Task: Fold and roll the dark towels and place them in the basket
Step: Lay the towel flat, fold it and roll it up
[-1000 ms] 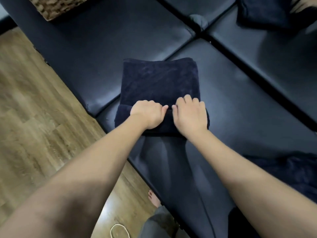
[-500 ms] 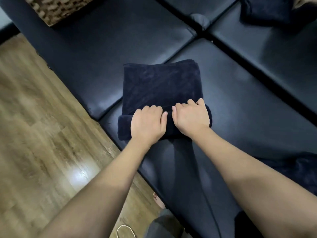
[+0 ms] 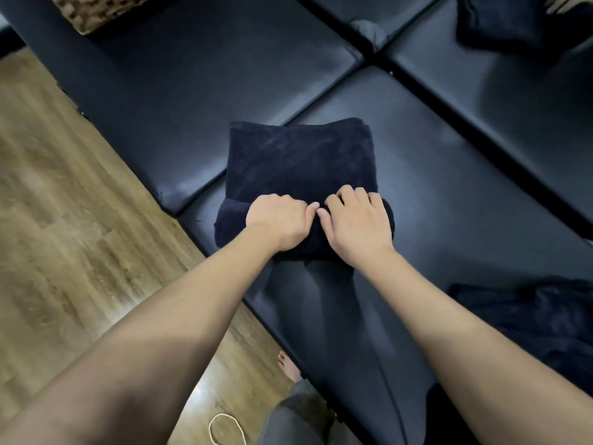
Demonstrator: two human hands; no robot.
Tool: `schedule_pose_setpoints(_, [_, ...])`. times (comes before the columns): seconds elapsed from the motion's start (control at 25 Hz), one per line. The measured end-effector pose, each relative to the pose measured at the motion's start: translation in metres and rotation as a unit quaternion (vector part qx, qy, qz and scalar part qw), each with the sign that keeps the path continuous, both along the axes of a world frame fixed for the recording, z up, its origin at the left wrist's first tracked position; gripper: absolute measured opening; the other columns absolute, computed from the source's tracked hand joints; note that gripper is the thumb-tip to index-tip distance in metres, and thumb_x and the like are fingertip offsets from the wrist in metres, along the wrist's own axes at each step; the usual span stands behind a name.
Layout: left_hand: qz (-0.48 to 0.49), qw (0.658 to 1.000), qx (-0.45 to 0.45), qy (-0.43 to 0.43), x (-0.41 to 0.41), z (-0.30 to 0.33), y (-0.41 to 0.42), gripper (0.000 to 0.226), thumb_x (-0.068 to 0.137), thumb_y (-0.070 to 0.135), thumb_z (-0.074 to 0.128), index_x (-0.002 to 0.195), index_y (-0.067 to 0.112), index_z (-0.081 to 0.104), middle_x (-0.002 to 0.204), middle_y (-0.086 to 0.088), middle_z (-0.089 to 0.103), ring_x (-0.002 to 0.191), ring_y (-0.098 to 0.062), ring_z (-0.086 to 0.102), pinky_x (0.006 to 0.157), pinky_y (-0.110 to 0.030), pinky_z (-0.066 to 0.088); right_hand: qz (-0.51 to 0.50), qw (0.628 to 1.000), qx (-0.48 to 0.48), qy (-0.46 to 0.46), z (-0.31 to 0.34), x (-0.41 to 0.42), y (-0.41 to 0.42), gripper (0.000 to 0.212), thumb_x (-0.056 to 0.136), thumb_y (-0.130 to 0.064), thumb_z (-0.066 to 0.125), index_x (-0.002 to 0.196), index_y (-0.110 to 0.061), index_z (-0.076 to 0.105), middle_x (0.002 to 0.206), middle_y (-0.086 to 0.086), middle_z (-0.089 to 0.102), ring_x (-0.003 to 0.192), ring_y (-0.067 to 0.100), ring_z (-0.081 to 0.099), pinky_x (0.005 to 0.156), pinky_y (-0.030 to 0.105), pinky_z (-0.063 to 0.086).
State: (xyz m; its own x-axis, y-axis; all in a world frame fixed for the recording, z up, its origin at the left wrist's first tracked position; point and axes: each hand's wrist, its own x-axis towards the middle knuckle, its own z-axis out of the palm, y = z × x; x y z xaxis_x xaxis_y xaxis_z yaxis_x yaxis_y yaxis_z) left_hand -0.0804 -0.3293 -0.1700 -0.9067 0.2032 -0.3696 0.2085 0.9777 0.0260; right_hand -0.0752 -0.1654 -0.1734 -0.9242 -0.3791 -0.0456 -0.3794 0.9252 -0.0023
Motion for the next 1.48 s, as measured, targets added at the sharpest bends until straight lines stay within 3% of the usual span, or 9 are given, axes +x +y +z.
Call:
schedule_pose_setpoints(0.12, [0.037,0.993,0.027,-0.108,-0.01,0.001,0.002,0.065,0.106,0.051,0.013,0.118,0.016,0.067,0.12,-0.012,0.067,0.111,-0.034,0.061,0.086,-0.043,0.041,-0.005,0.998,-0.016,0.064,-0.012,0.023,0.011,0.041,0.104,-0.041,0.037,0.098,-0.013,0.066,0.095,0.006,0.065,0.096,0.034,0.058,0.097,0.047,0.039])
schedule_pose_setpoints(0.24, [0.056,0.99,0.05,-0.118,-0.007,0.001,0.002,0.064,0.107,0.051,0.013,0.106,0.016,0.067,0.117,-0.011,0.067,0.11,-0.034,0.061,0.083,-0.041,0.039,-0.007,0.996,-0.022,0.084,-0.015,0.016,0.009,0.04,0.102,-0.037,0.039,0.084,-0.014,0.066,0.08,0.004,0.066,0.082,0.032,0.058,0.089,0.047,0.041])
schedule_pose_setpoints(0.4, [0.08,0.995,0.061,0.003,0.012,0.004,0.002,0.051,0.107,0.045,0.018,0.087,0.021,0.059,0.095,-0.003,0.069,0.086,-0.029,0.063,0.07,-0.039,0.038,0.012,0.998,0.016,0.054,-0.006,-0.007,-0.003,0.046,0.101,-0.035,0.033,0.07,-0.013,0.06,0.068,0.005,0.066,0.071,0.03,0.055,0.077,0.044,0.038])
schedule_pose_setpoints(0.52, [0.039,0.992,0.02,0.118,0.043,-0.002,0.001,0.041,0.104,0.042,0.029,0.098,0.017,0.062,0.097,-0.002,0.063,0.083,-0.028,0.056,0.07,-0.042,0.041,0.021,0.998,0.064,-0.003,0.0,-0.017,-0.009,0.045,0.103,-0.033,0.031,0.065,-0.015,0.047,0.067,0.004,0.065,0.07,0.026,0.044,0.078,0.044,0.033])
schedule_pose_setpoints(0.6, [0.037,0.991,0.01,0.127,0.055,-0.009,0.002,0.045,0.103,0.044,0.029,0.11,0.016,0.063,0.101,-0.003,0.063,0.085,-0.029,0.055,0.077,-0.042,0.042,0.026,0.993,0.09,-0.075,0.007,-0.031,-0.013,0.047,0.104,-0.033,0.025,0.064,-0.017,0.041,0.074,0.003,0.066,0.073,0.024,0.044,0.079,0.044,0.029])
schedule_pose_setpoints(0.76, [0.033,0.993,-0.008,0.115,0.029,-0.004,0.002,0.049,0.104,0.043,0.019,0.094,0.019,0.061,0.089,-0.003,0.068,0.076,-0.03,0.059,0.069,-0.04,0.034,0.001,0.981,0.083,-0.176,0.018,-0.047,-0.017,0.048,0.106,-0.036,0.021,0.072,-0.019,0.051,0.089,0.003,0.069,0.078,0.026,0.052,0.085,0.043,0.031])
schedule_pose_setpoints(1.08, [0.019,0.998,0.049,-0.044,-0.037,-0.002,-0.012,0.063,0.106,0.05,0.013,0.108,0.02,0.069,0.117,-0.011,0.069,0.108,-0.037,0.062,0.081,-0.042,0.038,-0.049,0.995,-0.027,0.086,-0.016,0.014,0.003,0.049,0.102,-0.049,0.04,0.123,-0.013,0.065,0.122,0.007,0.066,0.123,0.039,0.054,0.112,0.053,0.03])
schedule_pose_setpoints(1.28, [0.081,0.993,0.078,0.031,-0.017,0.002,-0.008,0.06,0.105,0.052,0.016,0.091,0.023,0.066,0.096,-0.004,0.071,0.091,-0.032,0.064,0.074,-0.039,0.035,-0.044,0.997,-0.012,0.069,-0.013,-0.025,-0.004,0.046,0.102,-0.04,0.033,0.088,-0.014,0.068,0.084,0.006,0.07,0.087,0.034,0.058,0.092,0.049,0.038])
schedule_pose_setpoints(1.48, [0.094,0.984,0.037,0.15,0.035,-0.012,-0.011,0.055,0.103,0.053,0.031,0.132,0.017,0.061,0.12,0.0,0.067,0.104,-0.027,0.06,0.102,-0.045,0.039,-0.049,0.998,0.018,0.025,-0.005,-0.042,-0.013,0.049,0.102,-0.037,0.025,0.081,-0.014,0.064,0.077,0.005,0.069,0.085,0.031,0.056,0.087,0.047,0.036])
